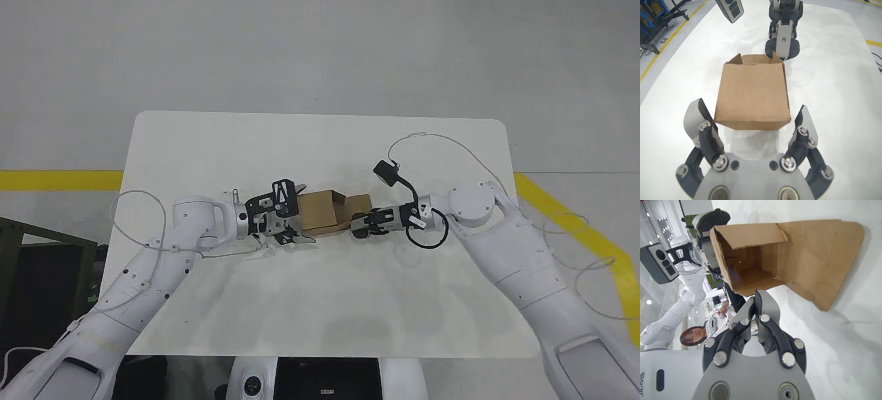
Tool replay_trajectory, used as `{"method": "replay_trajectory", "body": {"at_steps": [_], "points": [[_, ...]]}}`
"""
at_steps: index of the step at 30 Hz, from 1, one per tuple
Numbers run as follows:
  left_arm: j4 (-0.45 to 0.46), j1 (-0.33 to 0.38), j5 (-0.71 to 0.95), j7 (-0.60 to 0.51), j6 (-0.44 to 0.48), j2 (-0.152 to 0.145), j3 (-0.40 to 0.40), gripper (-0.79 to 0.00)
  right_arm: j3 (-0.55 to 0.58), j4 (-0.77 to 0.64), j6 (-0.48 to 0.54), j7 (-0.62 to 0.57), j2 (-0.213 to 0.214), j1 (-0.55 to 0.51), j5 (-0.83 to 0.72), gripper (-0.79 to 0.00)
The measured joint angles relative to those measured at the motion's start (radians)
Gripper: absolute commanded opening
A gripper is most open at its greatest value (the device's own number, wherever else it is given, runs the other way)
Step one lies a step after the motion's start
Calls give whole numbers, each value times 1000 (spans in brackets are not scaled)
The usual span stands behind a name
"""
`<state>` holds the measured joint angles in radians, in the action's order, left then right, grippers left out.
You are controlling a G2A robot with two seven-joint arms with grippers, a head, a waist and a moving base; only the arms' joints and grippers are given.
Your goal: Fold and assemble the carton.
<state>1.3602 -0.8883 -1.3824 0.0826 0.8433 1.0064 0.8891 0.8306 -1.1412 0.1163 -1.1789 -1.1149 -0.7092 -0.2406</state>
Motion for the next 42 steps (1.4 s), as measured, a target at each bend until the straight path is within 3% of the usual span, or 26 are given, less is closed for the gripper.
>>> {"method": "replay_trajectory", "body": {"at_steps": [24, 30, 37, 42], "points": [[-35, 21, -5, 11, 41, 20, -10, 0, -147, 184, 84, 64, -118, 132, -26, -785], [-36, 19, -6, 7, 40, 22, -5, 0, -106, 196, 107, 27, -102, 129, -12, -785], [-35, 16, -4, 6, 38, 25, 0, 0, -11, 136, 75, 8, -51, 75, 38, -785], [-32, 15, -4, 2, 41, 26, 3, 0, 14, 112, 58, 23, -41, 57, 53, -785]]}}
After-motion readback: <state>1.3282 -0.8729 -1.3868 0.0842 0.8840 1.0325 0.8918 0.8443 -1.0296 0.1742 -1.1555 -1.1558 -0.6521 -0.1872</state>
